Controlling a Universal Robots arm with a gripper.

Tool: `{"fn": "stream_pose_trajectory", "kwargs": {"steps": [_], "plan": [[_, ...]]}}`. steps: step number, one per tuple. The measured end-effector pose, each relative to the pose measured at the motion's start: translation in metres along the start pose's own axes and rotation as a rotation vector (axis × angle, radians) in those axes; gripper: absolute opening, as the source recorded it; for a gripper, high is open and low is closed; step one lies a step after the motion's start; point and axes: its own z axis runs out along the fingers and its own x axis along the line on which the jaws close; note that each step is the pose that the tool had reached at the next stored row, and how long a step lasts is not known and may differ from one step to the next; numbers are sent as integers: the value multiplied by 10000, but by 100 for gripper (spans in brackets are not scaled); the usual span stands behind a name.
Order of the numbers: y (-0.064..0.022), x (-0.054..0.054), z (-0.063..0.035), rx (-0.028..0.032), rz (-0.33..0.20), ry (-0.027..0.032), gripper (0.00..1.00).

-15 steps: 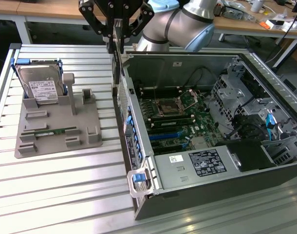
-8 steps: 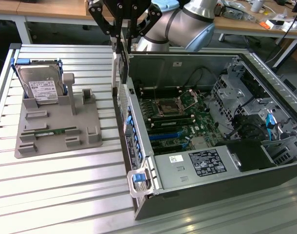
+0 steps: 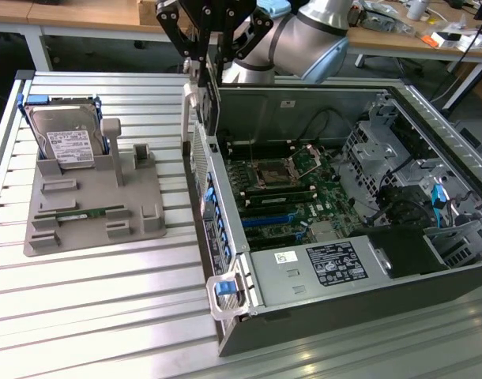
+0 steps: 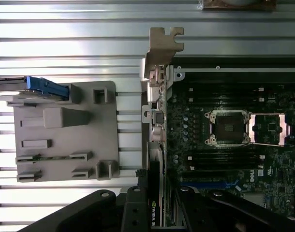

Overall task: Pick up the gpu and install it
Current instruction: 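Pick up the gpu and move the gpu toward the slot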

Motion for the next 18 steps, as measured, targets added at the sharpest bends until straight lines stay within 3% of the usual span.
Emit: {"fn": "stream_pose_trajectory", "kwargs": {"steps": [18], "plan": [[3,-284,3,0,0,0,26]]}}
